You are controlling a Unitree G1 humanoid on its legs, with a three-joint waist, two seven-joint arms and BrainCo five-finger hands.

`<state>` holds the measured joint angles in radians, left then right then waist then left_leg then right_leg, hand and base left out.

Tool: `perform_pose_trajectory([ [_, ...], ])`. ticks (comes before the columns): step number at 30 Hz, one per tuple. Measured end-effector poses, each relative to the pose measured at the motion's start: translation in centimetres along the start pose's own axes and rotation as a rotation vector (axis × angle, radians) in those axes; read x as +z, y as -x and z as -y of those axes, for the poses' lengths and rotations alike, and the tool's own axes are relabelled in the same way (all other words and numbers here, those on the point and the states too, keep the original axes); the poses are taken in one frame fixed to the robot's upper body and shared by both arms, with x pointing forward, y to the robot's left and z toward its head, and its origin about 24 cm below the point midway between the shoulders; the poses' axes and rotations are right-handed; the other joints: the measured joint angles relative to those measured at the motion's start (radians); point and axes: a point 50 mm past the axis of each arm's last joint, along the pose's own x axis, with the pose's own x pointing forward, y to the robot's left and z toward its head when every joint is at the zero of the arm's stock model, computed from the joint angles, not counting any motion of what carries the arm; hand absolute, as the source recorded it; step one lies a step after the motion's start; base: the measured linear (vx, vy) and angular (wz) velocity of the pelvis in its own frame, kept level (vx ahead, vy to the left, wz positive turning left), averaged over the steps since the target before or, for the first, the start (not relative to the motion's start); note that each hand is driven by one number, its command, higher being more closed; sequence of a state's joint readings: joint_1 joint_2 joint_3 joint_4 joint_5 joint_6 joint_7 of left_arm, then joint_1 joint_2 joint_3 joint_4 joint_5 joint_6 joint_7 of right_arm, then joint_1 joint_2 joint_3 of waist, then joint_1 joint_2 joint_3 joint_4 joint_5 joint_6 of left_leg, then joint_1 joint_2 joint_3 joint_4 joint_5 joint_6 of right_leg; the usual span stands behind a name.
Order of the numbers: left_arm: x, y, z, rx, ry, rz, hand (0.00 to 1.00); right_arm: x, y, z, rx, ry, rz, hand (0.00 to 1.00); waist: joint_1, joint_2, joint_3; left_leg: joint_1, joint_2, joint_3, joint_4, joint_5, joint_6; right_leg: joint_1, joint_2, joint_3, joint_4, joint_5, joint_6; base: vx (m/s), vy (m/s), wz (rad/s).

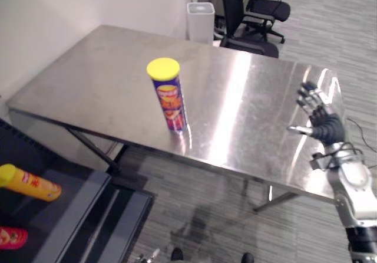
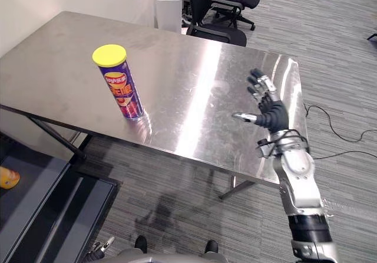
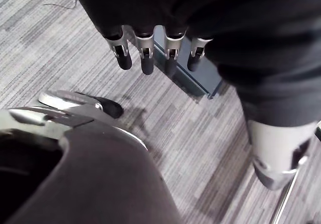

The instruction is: Put the gum and the chips on the shelf.

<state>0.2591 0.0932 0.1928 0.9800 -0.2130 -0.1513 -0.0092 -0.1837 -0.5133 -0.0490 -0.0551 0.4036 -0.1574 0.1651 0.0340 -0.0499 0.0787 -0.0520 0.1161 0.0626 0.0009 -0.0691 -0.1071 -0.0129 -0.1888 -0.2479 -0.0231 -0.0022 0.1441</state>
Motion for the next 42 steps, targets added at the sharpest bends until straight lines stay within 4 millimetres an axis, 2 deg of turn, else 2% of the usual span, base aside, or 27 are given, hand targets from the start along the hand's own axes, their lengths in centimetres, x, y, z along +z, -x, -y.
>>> perform_pose_trajectory([
  [6, 0.2, 0.0, -0.3, -0.006, -0.035, 0.003, 0.00, -1.8, -2.6, -2.8, 0.134, -0.032, -0.080, 0.00, 0.030, -0.013, 0.014, -0.019, -0.012, -0.031, -0.024, 0.033, 0.000, -0.001, -0.008, -0.034, -0.015, 0.004, 0.007, -0.04, -0.008, 0.16],
  [11, 0.4, -0.1, -0.2, -0.010, -0.044, 0.010, 0.00, -1.4, -5.8, -4.1, 0.179, -0.035, -0.082, 0.00, 0.052, -0.019, 0.042, -0.036, -0.018, -0.048, -0.061, 0.072, 0.002, -0.020, -0.011, -0.047, -0.027, 0.014, 0.018, -0.07, -0.009, 0.12],
  [14, 0.3, -0.1, -0.3, -0.005, -0.039, 0.006, 0.00, -0.7, -7.7, -4.6, 0.193, -0.025, -0.085, 0.00, 0.060, -0.017, 0.061, -0.036, -0.020, -0.055, -0.073, 0.083, 0.005, -0.020, -0.011, -0.054, -0.028, 0.016, 0.019, -0.04, -0.007, 0.07],
  [19, 0.5, -0.1, -0.4, 0.004, -0.037, 0.013, 0.00, 2.7, -11.1, -5.1, 0.229, -0.001, -0.006, 0.00, 0.065, -0.017, 0.062, -0.050, -0.020, -0.074, -0.072, 0.085, 0.005, -0.020, -0.010, -0.072, -0.029, 0.016, 0.019, 0.02, -0.009, 0.10],
  [22, 0.9, -0.1, -0.3, 0.007, -0.032, 0.030, 0.00, 4.3, -12.4, -4.7, 0.248, 0.063, 0.016, 0.00, 0.085, -0.018, 0.062, -0.050, -0.020, -0.077, -0.072, 0.085, 0.005, -0.018, -0.010, -0.075, -0.029, 0.016, 0.019, 0.03, -0.007, 0.04],
  [28, 1.1, -0.2, -0.3, 0.011, -0.027, 0.037, 0.00, 6.2, -14.0, -5.2, 0.281, 0.052, 0.035, 0.00, 0.108, -0.019, 0.064, -0.051, -0.020, -0.081, -0.072, 0.085, 0.005, -0.017, -0.010, -0.080, -0.029, 0.016, 0.019, 0.00, -0.001, 0.01],
  [34, 1.1, -0.2, -0.2, 0.006, -0.031, 0.038, 0.00, 7.8, -15.1, -6.3, 0.345, 0.043, 0.055, 0.00, 0.108, -0.019, 0.064, -0.059, -0.020, -0.097, -0.072, 0.087, 0.005, -0.016, -0.009, -0.096, -0.030, 0.016, 0.019, -0.01, -0.007, 0.07],
  [42, 1.2, -0.2, 0.1, -0.010, -0.049, 0.043, 0.00, 7.4, -15.1, -7.4, 0.413, 0.038, 0.016, 0.00, 0.114, -0.023, 0.066, -0.067, -0.020, -0.107, -0.071, 0.090, 0.003, -0.009, -0.006, -0.113, -0.041, 0.016, 0.019, 0.00, -0.006, 0.04],
])
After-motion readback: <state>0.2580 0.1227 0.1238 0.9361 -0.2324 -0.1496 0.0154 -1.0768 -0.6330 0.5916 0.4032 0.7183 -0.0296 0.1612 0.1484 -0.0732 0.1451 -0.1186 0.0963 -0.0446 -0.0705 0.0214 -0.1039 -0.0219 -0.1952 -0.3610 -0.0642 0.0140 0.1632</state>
